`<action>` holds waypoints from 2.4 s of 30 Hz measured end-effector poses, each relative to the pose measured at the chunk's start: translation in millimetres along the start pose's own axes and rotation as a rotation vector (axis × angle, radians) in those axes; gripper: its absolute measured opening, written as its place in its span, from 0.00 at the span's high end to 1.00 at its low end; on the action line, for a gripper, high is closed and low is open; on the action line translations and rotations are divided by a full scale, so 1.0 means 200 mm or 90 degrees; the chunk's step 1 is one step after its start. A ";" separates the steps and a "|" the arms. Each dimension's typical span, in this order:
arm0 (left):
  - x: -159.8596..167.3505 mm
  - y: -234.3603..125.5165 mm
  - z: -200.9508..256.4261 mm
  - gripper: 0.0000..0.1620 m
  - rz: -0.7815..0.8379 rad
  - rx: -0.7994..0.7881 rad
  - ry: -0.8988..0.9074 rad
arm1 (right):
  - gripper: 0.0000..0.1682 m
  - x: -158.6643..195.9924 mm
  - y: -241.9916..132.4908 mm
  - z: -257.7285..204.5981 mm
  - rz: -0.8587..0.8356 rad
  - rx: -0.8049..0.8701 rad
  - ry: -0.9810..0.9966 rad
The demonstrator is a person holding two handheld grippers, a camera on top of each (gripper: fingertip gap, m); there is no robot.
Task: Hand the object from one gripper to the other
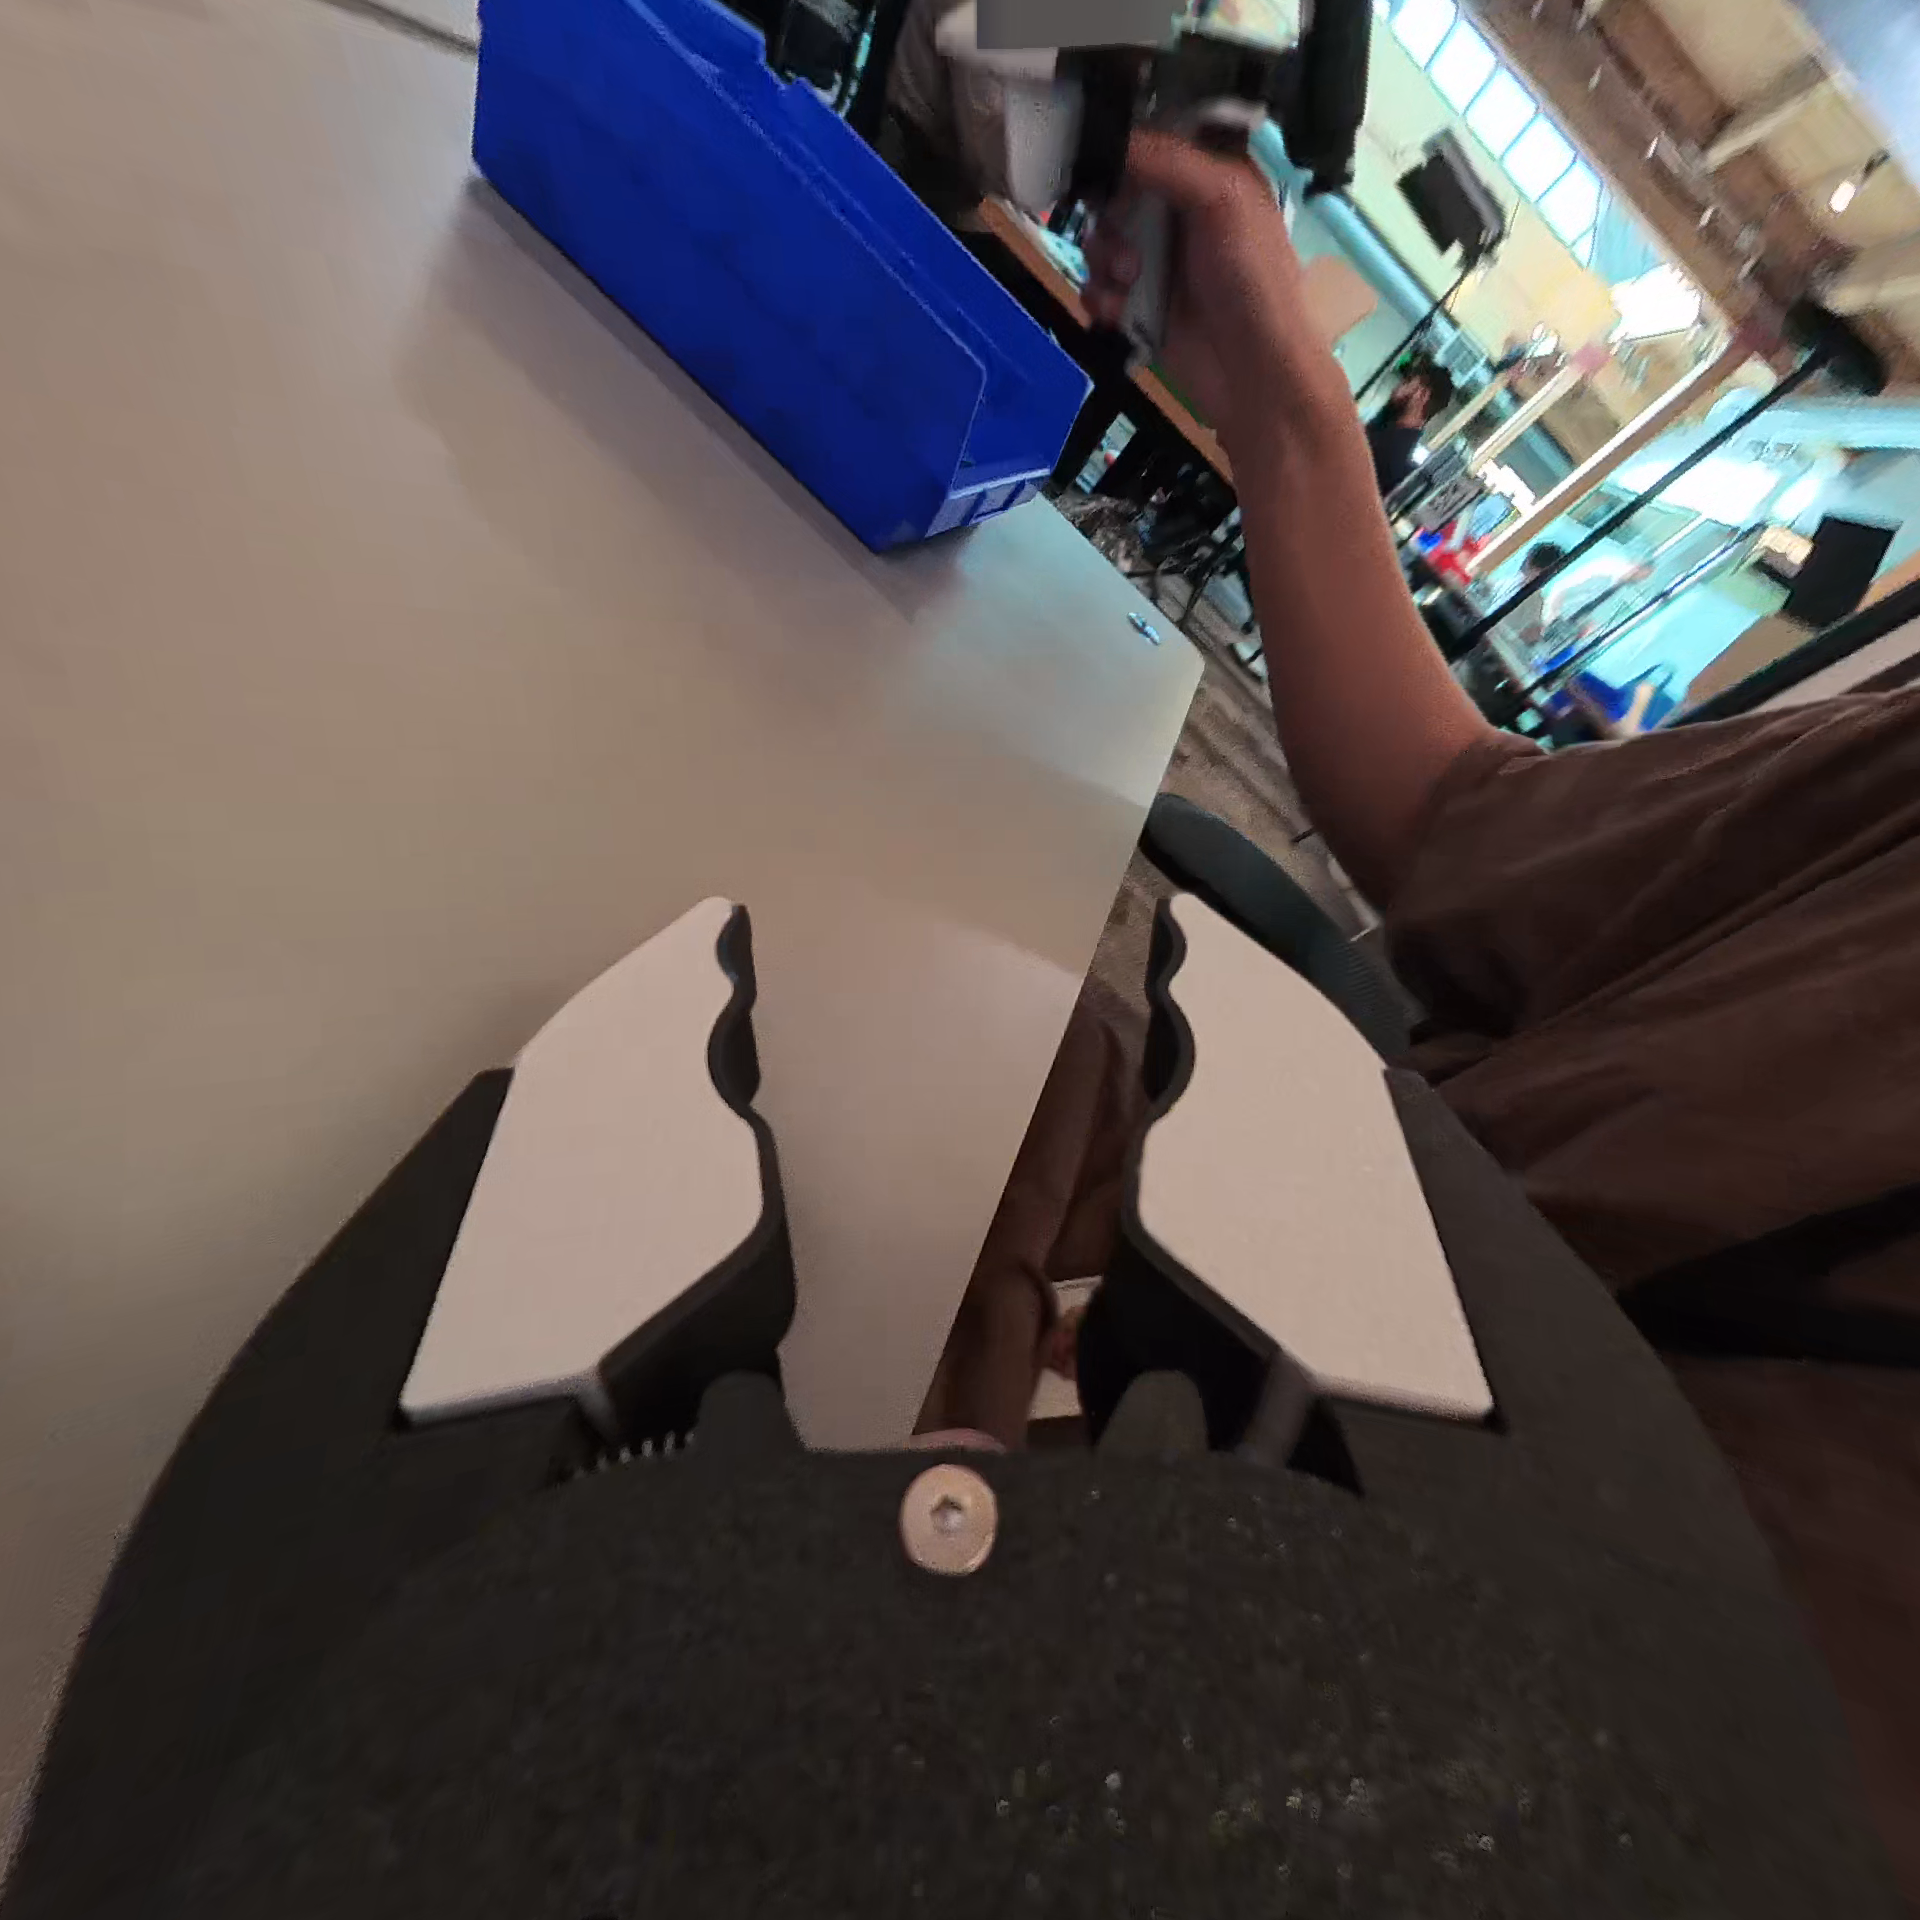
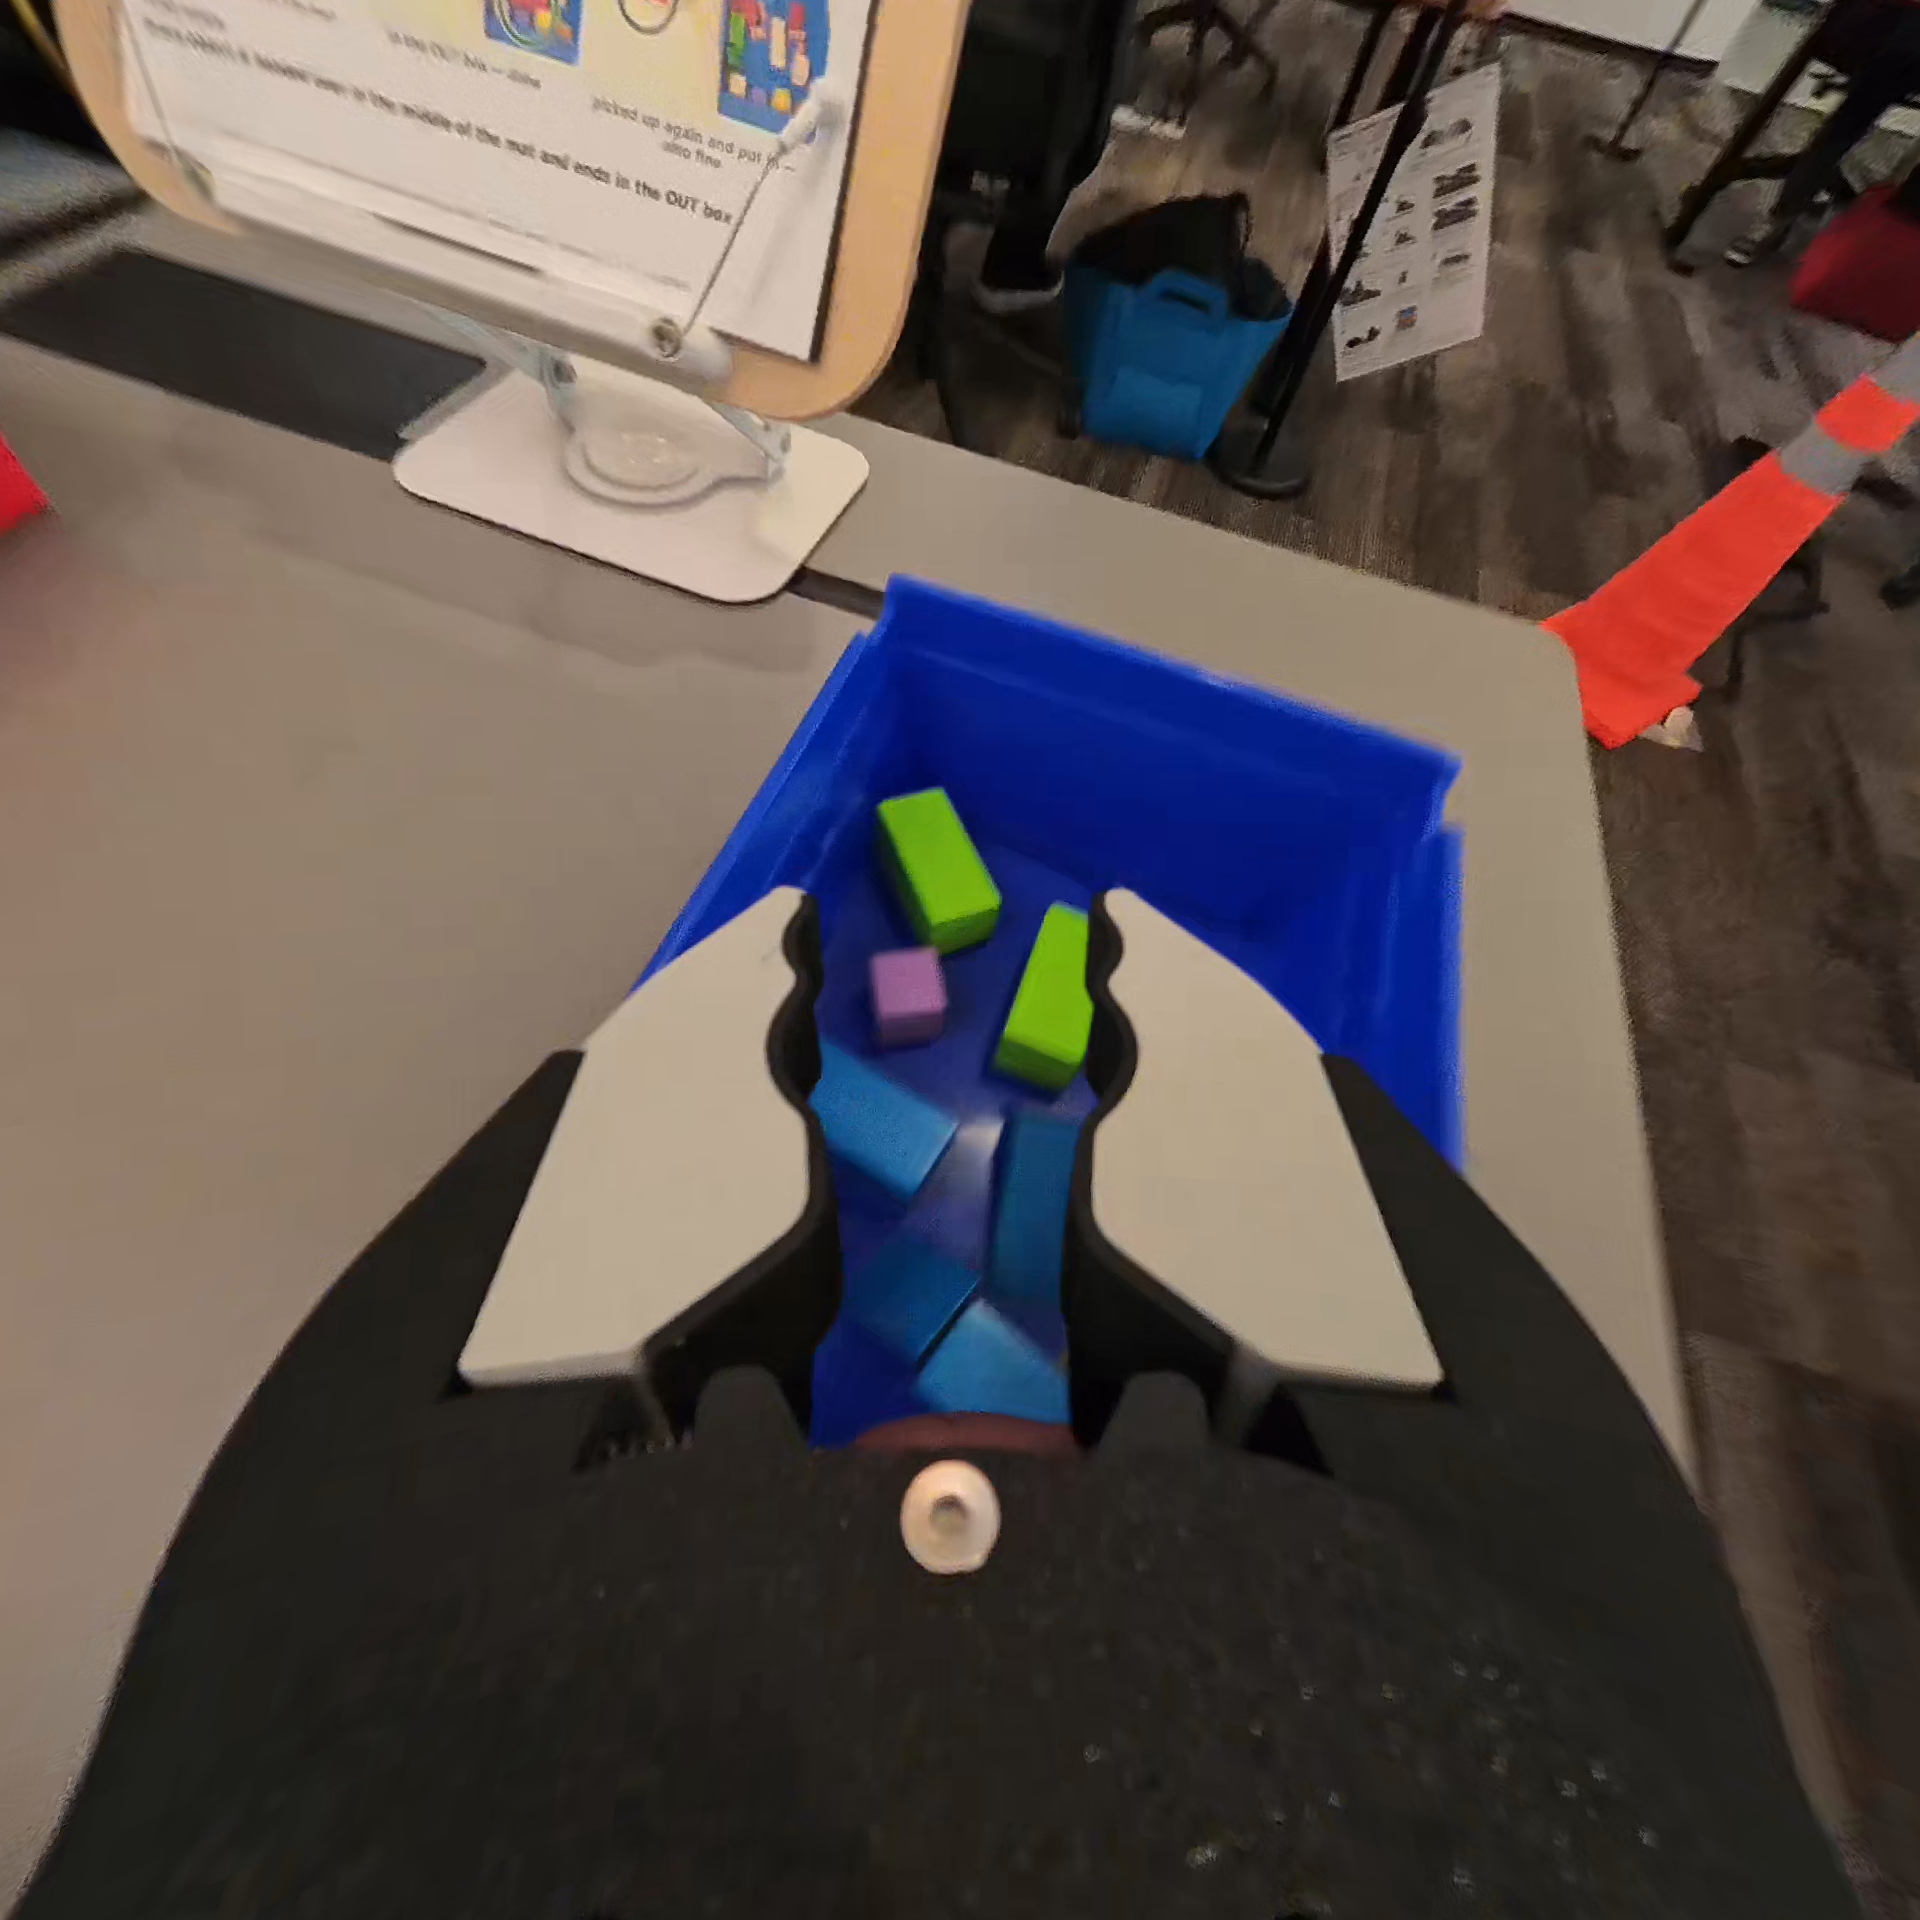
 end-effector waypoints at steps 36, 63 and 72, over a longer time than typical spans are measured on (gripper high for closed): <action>-0.53 -0.59 -1.78 0.67 -0.503 -0.704 -0.311 | 0.72 0.73 -0.34 -0.39 0.109 0.006 -0.003; -0.86 -0.46 -1.15 0.81 -0.094 -0.247 -0.282 | 0.72 0.56 -0.30 -0.75 0.160 -0.256 -0.077; -0.78 0.01 -0.53 0.81 0.054 0.244 -0.365 | 0.66 0.18 -0.20 -1.43 0.216 -0.480 -0.150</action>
Point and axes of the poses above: each gripper's, where its closed fingertips meet, y out along the fingers, x out of its underside, z = x × y across the jaws, the point moved 6 cm from there along -y, back along the fingers, and after that the axes turned 13 degrees about y, right-handed, at the moved point
